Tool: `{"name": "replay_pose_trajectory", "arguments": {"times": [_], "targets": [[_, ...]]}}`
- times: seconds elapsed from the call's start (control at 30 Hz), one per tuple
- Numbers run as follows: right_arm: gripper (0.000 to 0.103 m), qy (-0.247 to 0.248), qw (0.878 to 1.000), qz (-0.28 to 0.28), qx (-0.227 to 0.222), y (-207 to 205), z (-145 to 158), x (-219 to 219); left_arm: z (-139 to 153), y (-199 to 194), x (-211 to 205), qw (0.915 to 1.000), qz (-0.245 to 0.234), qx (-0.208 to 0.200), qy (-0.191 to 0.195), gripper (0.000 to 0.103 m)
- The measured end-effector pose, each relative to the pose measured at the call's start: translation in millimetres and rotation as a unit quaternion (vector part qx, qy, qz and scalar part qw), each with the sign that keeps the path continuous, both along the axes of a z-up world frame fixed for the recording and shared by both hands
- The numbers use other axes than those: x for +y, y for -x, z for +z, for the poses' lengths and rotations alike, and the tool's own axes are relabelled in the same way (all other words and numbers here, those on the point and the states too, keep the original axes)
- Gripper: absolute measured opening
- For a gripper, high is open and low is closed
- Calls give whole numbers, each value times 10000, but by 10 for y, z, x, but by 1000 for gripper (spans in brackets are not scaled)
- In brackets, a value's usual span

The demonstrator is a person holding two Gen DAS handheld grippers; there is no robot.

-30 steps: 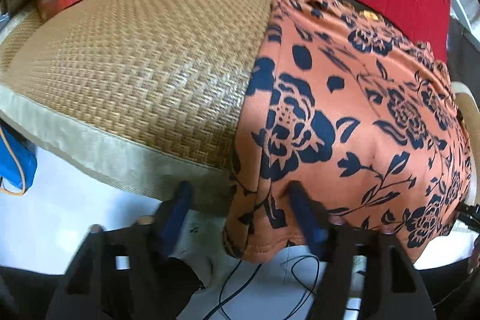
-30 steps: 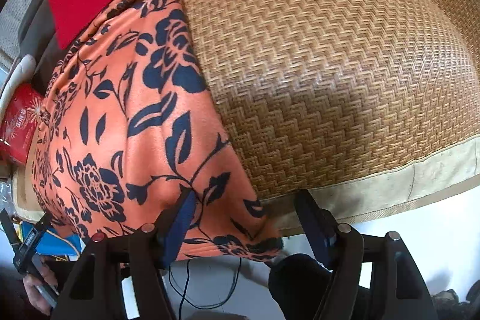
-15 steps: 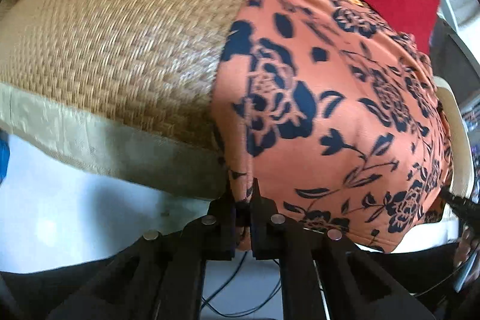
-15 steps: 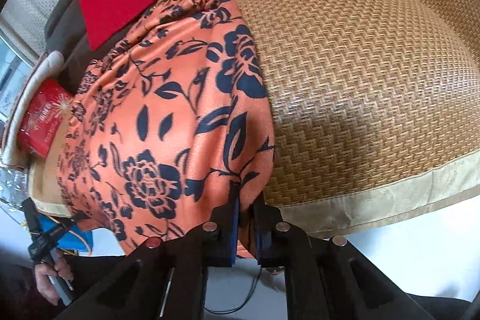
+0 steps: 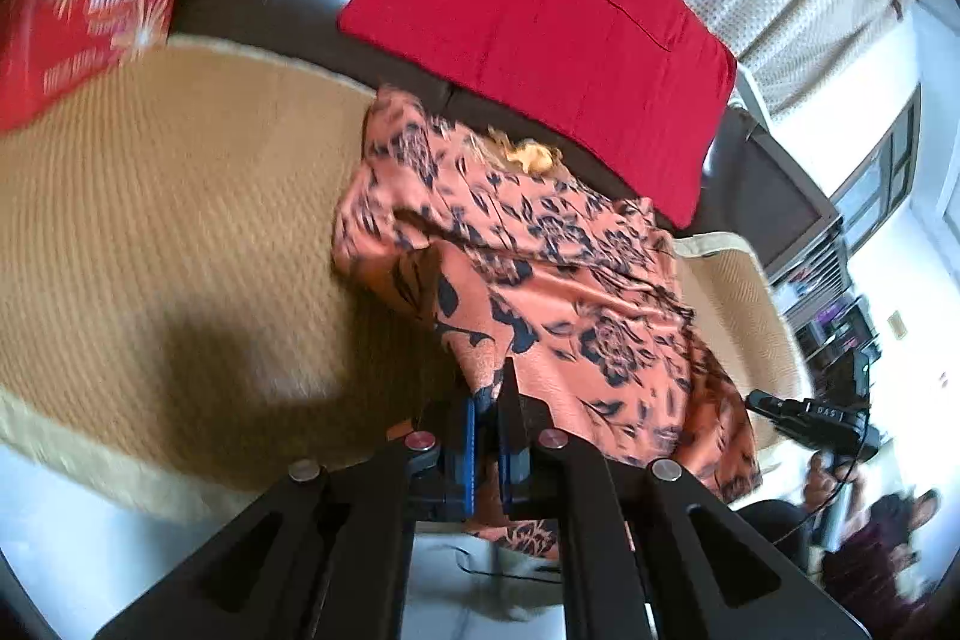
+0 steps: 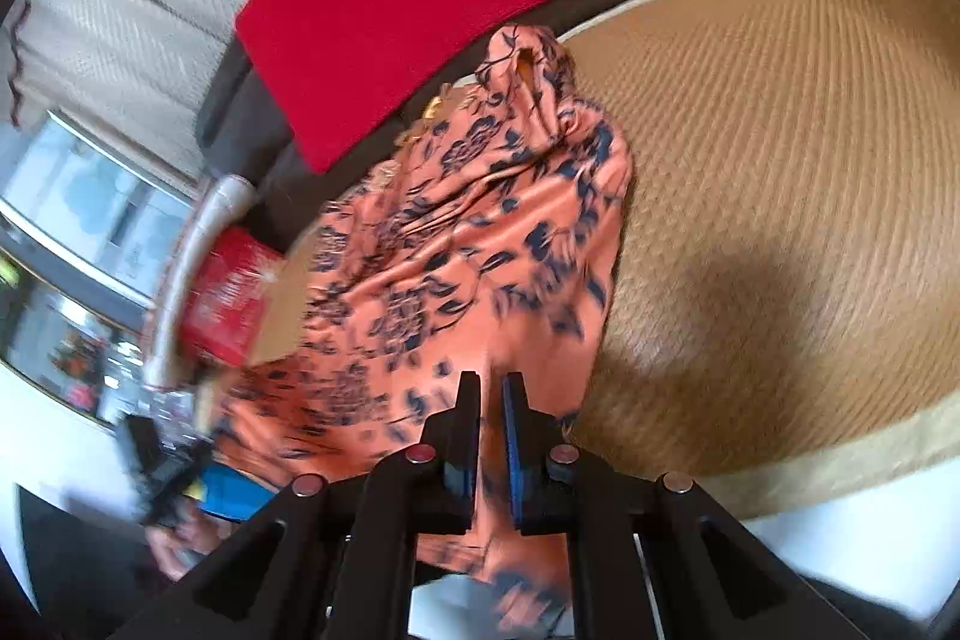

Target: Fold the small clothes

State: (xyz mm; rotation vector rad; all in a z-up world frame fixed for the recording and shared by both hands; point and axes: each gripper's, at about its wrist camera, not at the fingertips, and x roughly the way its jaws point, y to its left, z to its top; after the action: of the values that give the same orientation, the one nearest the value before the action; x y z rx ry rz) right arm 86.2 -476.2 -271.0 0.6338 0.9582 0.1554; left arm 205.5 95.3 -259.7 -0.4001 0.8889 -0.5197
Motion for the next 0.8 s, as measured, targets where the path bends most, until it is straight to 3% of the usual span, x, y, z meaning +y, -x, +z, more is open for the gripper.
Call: {"name": "replay_pose_trajectory", "arguments": {"times": [0.13,0.23,0.3,0.33,0.4,0.43,0.47,0.5,0.53,0.6,0.7,0.77,0.8], "targets": [[8,679,9955,-142,645,-110,-305,-93,-331,-45,-28,9980,-124,359,-504,6],[11,524,9943,-452,816,-17,-492,-219,-638,53,4,9949,-123,608,-801,6],[12,374,9937,-716,781,106,-540,-338,-788,90,20,9938,-109,774,-795,6],[18,372,9932,-777,786,171,-553,-379,-844,95,29,9932,-97,842,-802,6],[45,549,9907,-759,985,216,-659,-434,-871,80,11,9916,-51,918,-907,8],[76,605,9898,-751,1049,236,-702,-440,-887,75,-2,9909,-47,951,-950,9],[80,635,9897,-782,1017,272,-722,-450,-894,74,-29,9906,-74,956,-975,10],[80,646,9906,-791,905,315,-739,-459,-899,77,-75,9900,-109,952,-1039,16],[80,648,9918,-737,815,324,-762,-450,-927,66,-141,9889,-147,974,-1113,32],[80,727,9918,-661,817,292,-836,-412,-979,86,-211,9872,-233,1056,-1168,53],[79,642,9910,-564,1031,198,-1063,-292,-1067,105,-317,9849,-357,1170,-1225,53],[75,946,9877,-591,1094,178,-1120,-166,-1066,141,-359,9853,-425,1102,-1233,52],[70,1062,9867,-539,1103,178,-1135,-90,-1039,163,-359,9861,-463,1035,-1215,38]]}}
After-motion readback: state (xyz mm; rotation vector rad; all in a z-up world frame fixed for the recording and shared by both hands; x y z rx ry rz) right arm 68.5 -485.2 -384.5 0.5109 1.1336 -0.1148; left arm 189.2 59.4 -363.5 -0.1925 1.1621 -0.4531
